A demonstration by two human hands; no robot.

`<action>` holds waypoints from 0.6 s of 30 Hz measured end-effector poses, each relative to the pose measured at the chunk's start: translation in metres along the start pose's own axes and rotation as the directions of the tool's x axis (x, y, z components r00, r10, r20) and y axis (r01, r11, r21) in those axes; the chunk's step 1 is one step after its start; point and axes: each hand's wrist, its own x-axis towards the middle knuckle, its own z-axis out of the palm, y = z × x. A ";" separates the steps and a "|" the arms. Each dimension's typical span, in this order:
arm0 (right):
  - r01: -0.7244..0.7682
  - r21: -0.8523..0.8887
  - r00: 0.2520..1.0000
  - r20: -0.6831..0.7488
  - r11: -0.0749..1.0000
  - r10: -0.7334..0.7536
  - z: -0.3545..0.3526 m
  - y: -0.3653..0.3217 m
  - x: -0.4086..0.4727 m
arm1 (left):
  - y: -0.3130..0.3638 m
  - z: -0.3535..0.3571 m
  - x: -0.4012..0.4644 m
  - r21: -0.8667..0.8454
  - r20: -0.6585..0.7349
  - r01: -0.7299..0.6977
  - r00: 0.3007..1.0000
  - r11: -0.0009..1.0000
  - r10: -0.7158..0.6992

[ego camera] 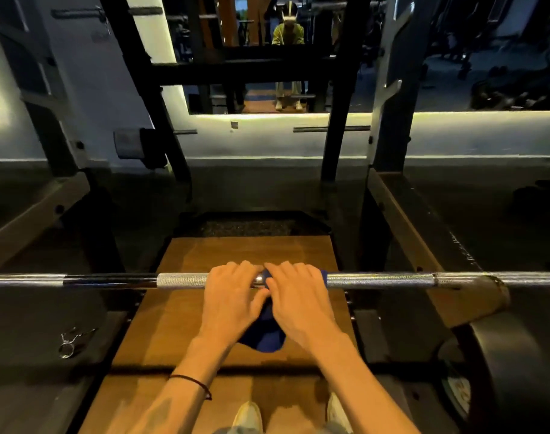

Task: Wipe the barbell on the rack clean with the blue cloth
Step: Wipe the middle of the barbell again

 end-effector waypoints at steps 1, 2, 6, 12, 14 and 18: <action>0.023 -0.012 1.000 -0.006 1.000 -0.023 0.000 0.008 -0.005 | 0.000 0.001 -0.003 0.001 0.003 0.015 1.000 1.000 -0.015; 0.029 -0.029 1.000 -0.009 0.999 -0.029 -0.003 0.021 -0.010 | -0.002 -0.001 -0.003 0.007 0.020 -0.005 1.000 1.000 0.005; -0.065 -0.116 0.996 -0.067 0.991 0.057 -0.019 0.088 -0.029 | -0.019 -0.021 0.008 0.043 0.229 -0.141 0.965 0.989 0.128; -0.099 -0.095 0.992 -0.090 0.991 0.090 -0.028 0.121 -0.052 | -0.037 -0.042 0.025 0.115 0.407 0.142 0.896 0.983 -0.177; -0.139 -0.083 0.985 -0.113 0.987 0.129 -0.025 0.114 -0.049 | -0.038 -0.040 0.027 0.096 0.419 0.137 0.893 0.986 -0.165; -0.111 -0.083 0.992 -0.069 0.990 0.106 -0.022 0.071 -0.035 | -0.038 -0.036 0.025 0.057 0.404 0.099 0.908 0.993 -0.114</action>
